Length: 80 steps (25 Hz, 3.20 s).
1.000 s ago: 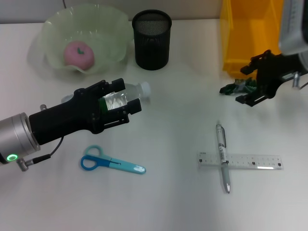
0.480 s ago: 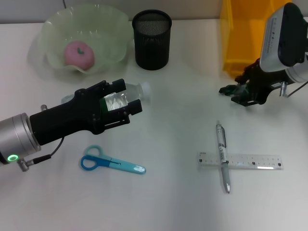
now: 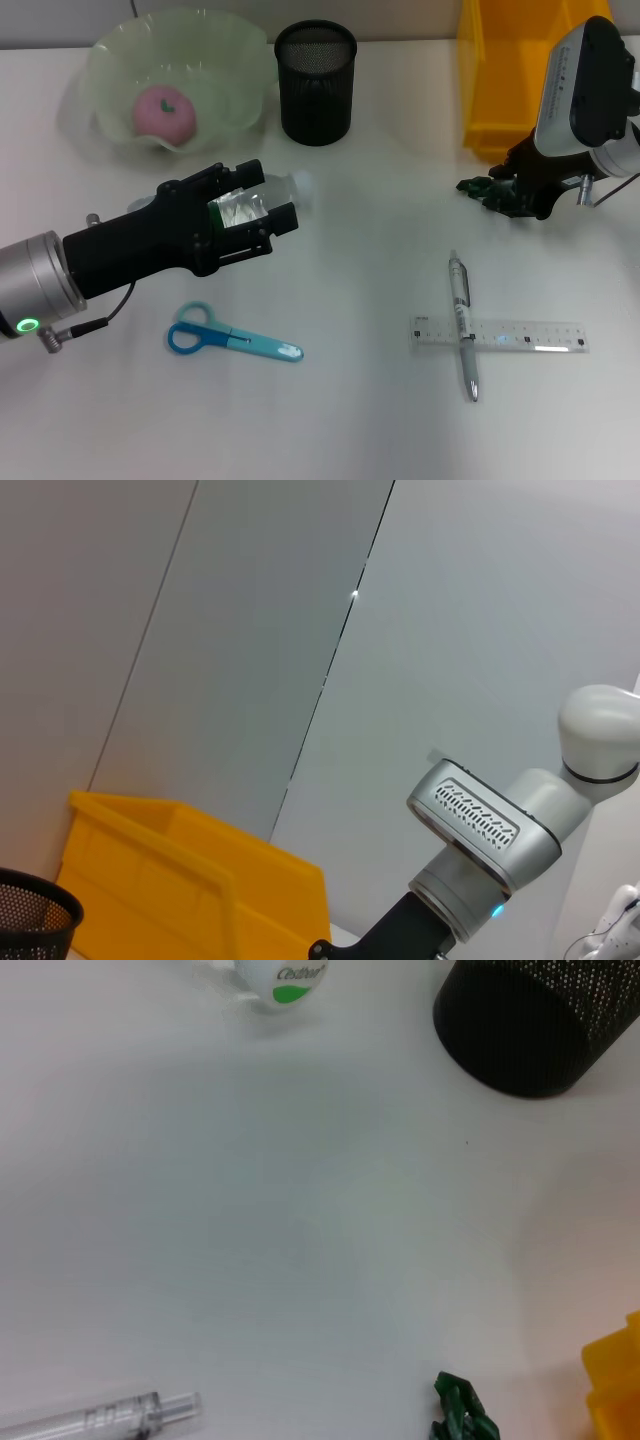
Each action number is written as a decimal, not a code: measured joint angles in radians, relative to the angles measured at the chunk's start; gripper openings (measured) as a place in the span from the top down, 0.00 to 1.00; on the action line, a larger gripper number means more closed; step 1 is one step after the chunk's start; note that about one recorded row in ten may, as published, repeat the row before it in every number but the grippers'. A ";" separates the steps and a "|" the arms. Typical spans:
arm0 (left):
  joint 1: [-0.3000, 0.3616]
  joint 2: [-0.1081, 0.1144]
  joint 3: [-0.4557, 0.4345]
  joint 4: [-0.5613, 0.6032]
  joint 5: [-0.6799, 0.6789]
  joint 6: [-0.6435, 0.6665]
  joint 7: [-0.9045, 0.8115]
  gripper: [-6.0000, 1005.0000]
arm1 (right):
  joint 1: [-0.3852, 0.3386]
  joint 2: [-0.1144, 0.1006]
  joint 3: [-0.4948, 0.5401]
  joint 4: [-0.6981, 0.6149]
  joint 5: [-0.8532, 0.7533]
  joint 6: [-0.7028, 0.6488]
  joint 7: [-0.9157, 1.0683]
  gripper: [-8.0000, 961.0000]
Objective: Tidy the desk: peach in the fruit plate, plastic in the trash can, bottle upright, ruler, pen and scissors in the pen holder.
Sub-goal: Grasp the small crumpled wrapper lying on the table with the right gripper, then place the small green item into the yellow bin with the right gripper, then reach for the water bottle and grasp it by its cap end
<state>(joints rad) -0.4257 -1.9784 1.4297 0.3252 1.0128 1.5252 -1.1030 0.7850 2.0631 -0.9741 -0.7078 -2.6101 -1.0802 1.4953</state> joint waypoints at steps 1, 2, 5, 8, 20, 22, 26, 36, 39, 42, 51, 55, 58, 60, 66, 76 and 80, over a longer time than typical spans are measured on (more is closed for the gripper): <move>-0.001 0.000 0.000 0.000 0.000 0.001 -0.001 0.16 | 0.000 0.000 0.000 0.000 0.000 0.000 0.000 0.59; -0.001 0.000 0.000 0.000 0.000 0.001 -0.002 0.16 | -0.001 0.000 0.000 -0.001 0.001 0.000 -0.001 0.60; -0.002 0.000 0.000 0.000 0.000 0.002 -0.004 0.16 | -0.004 0.001 0.004 -0.010 0.005 -0.006 -0.001 0.64; -0.003 0.000 0.000 0.001 -0.001 0.003 -0.006 0.16 | -0.007 0.002 0.011 -0.035 0.021 -0.043 0.002 0.75; -0.001 0.005 -0.024 0.002 0.006 0.007 -0.009 0.16 | -0.144 -0.020 0.188 -0.260 0.503 -0.312 0.002 0.91; -0.002 0.007 -0.024 0.002 0.006 0.008 -0.009 0.16 | -0.165 -0.014 0.223 -0.271 0.572 -0.233 0.012 0.92; -0.004 0.009 -0.024 0.001 0.006 0.009 -0.009 0.16 | -0.176 -0.002 0.235 -0.269 0.604 -0.057 0.042 0.92; -0.006 0.009 -0.023 0.001 0.007 0.010 -0.011 0.16 | -0.125 0.005 0.217 -0.168 0.586 0.246 0.109 0.85; -0.005 0.009 -0.023 0.001 0.007 0.010 -0.011 0.16 | -0.116 0.006 0.218 -0.153 0.580 0.257 0.110 0.75; -0.005 0.010 -0.023 0.001 0.007 0.010 -0.012 0.16 | -0.116 0.009 0.220 -0.157 0.584 0.266 0.108 0.63; -0.009 0.017 -0.025 0.012 0.004 0.009 -0.013 0.16 | -0.203 0.006 0.229 -0.186 0.904 0.143 0.105 0.34; -0.020 0.019 -0.041 0.012 0.005 -0.001 -0.014 0.16 | -0.272 -0.024 0.230 -0.169 1.043 -0.160 0.141 0.26; -0.029 0.024 -0.050 0.012 0.007 -0.014 -0.014 0.16 | -0.299 -0.056 0.218 -0.128 1.043 -0.443 0.103 0.22; -0.037 0.029 -0.051 0.012 0.010 -0.026 -0.019 0.16 | -0.302 -0.059 0.215 -0.123 1.023 -0.490 0.087 0.19; -0.065 0.045 -0.051 0.012 0.037 -0.062 -0.040 0.16 | -0.333 -0.038 0.212 -0.071 0.893 -0.561 -0.076 0.17; -0.105 0.068 -0.082 0.126 0.204 -0.164 -0.143 0.16 | -0.384 0.012 0.208 0.064 0.756 -0.379 -0.375 0.17; -0.149 0.056 -0.128 0.217 0.398 -0.244 -0.256 0.16 | -0.375 0.012 0.206 0.110 0.749 -0.342 -0.426 0.17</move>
<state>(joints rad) -0.5744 -1.9219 1.3018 0.5424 1.4104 1.2814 -1.3589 0.4098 2.0752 -0.7684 -0.5977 -1.8609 -1.4220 1.0689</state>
